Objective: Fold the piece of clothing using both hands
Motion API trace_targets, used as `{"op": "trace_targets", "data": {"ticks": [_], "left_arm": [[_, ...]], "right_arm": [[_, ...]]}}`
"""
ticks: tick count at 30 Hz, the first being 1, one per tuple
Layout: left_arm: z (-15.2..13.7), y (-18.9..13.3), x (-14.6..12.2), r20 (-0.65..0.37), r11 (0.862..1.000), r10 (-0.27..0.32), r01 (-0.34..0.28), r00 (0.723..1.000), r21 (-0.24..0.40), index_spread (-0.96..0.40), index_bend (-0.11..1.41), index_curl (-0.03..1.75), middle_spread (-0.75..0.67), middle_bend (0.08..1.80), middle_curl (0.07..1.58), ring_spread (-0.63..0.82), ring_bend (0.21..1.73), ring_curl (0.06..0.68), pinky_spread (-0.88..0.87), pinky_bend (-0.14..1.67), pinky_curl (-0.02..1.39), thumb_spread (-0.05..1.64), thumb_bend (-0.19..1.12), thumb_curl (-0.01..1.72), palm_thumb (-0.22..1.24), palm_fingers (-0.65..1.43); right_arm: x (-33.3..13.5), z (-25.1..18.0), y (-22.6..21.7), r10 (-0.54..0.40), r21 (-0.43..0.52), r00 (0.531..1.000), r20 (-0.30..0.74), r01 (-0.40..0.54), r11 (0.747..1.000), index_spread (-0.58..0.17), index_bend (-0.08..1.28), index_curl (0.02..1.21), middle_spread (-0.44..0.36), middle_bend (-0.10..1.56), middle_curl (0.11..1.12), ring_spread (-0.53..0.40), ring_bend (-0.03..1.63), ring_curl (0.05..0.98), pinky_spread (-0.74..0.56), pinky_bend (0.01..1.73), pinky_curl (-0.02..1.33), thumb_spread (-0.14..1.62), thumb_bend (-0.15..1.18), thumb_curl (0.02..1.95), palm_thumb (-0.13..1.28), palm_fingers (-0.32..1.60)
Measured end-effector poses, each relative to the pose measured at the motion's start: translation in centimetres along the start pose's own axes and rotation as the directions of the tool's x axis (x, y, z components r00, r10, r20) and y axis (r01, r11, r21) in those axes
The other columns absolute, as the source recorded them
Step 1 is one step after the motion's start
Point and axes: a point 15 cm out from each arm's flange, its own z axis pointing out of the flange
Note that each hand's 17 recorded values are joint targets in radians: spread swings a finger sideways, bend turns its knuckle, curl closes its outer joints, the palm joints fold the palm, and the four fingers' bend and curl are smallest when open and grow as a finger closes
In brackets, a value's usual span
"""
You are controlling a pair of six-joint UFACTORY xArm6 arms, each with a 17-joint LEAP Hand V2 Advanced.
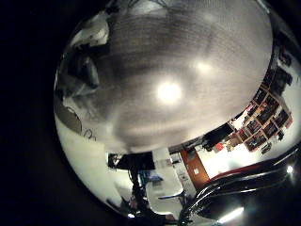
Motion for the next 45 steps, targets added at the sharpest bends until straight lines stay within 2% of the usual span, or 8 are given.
{"op": "trace_targets", "data": {"ticks": [6,11,21,28,34,40,45], "left_arm": [[0.3,0.2,0.1,-0.004,1.000,0.004,-0.004,1.000,-0.008,0.01,0.18,0.38,0.16,0.21,0.41,0.28,0.59,0.228,0.33,0.20,0.37,1.22,-0.02,0.32,0.53,0.25],[1.0,0.4,0.5,-0.007,0.999,0.021,-0.021,1.000,-0.024,0.00,0.18,0.38,0.17,0.19,0.41,0.28,0.59,0.227,0.33,0.20,0.37,1.22,-0.02,0.32,0.53,0.25],[2.1,1.1,3.4,-0.005,0.996,0.077,-0.077,0.997,-0.050,0.00,0.19,0.40,0.18,0.18,0.39,0.29,0.59,0.226,0.34,0.20,0.37,1.22,-0.02,0.32,0.53,0.23],[3.2,0.9,4.0,0.002,0.995,0.090,-0.089,0.996,-0.050,0.00,0.20,0.42,0.20,0.18,0.37,0.30,0.57,0.223,0.33,0.20,0.37,1.22,-0.02,0.32,0.53,0.22],[3.9,0.5,3.5,-0.008,0.996,0.077,-0.078,0.997,-0.050,0.00,0.20,0.43,0.21,0.18,0.36,0.31,0.55,0.220,0.34,0.20,0.37,1.22,-0.02,0.32,0.53,0.21],[3.6,1.2,2.7,-0.009,0.997,0.068,-0.068,0.998,-0.042,0.00,0.20,0.43,0.22,0.18,0.34,0.33,0.55,0.220,0.35,0.20,0.37,1.22,-0.02,0.32,0.53,0.21],[2.2,2.4,1.1,-0.016,0.999,0.053,-0.053,0.998,-0.012,0.00,0.19,0.44,0.22,0.18,0.34,0.33,0.55,0.220,0.35,0.20,0.36,1.22,-0.02,0.32,0.53,0.21]], "right_arm": [[3.4,-0.4,1.6,0.027,0.011,0.999,-0.041,-0.026,1.000,-0.394,0.97,1.00,-0.197,1.31,0.83,-0.210,1.46,0.601,-0.20,1.47,0.58,1.09,0.09,0.67,1.07,1.11],[7.5,-1.3,3.0,0.054,0.034,0.999,-0.010,-0.053,0.998,-0.369,0.99,1.03,-0.182,1.33,0.84,-0.203,1.47,0.623,-0.18,1.47,0.62,1.10,0.09,0.72,1.08,1.08],[16.0,-4.8,5.6,0.130,0.109,0.990,0.057,-0.136,0.985,-0.337,1.00,1.06,-0.165,1.34,0.85,-0.197,1.47,0.648,-0.16,1.43,0.69,1.12,0.07,0.81,1.08,1.08],[19.6,-8.6,8.0,0.148,0.193,0.983,0.105,-0.166,0.967,-0.324,0.99,1.06,-0.160,1.34,0.85,-0.196,1.47,0.662,-0.15,1.40,0.73,1.13,0.06,0.87,1.07,1.08],[14.7,-12.1,10.1,0.071,0.261,0.983,0.171,-0.114,0.959,-0.316,0.99,1.07,-0.156,1.35,0.85,-0.194,1.47,0.666,-0.15,1.36,0.77,1.13,0.05,0.91,1.08,1.09],[5.4,-14.4,12.5,-0.103,0.326,0.986,0.132,0.055,0.944,-0.309,0.99,1.07,-0.153,1.35,0.84,-0.192,1.46,0.668,-0.16,1.34,0.80,1.13,0.03,0.94,1.07,1.10],[-3.2,-13.6,14.3,-0.227,0.310,0.969,0.095,0.188,0.932,-0.304,1.00,1.06,-0.151,1.35,0.84,-0.191,1.47,0.671,-0.17,1.31,0.83,1.12,0.03,0.97,1.07,1.11]]}}
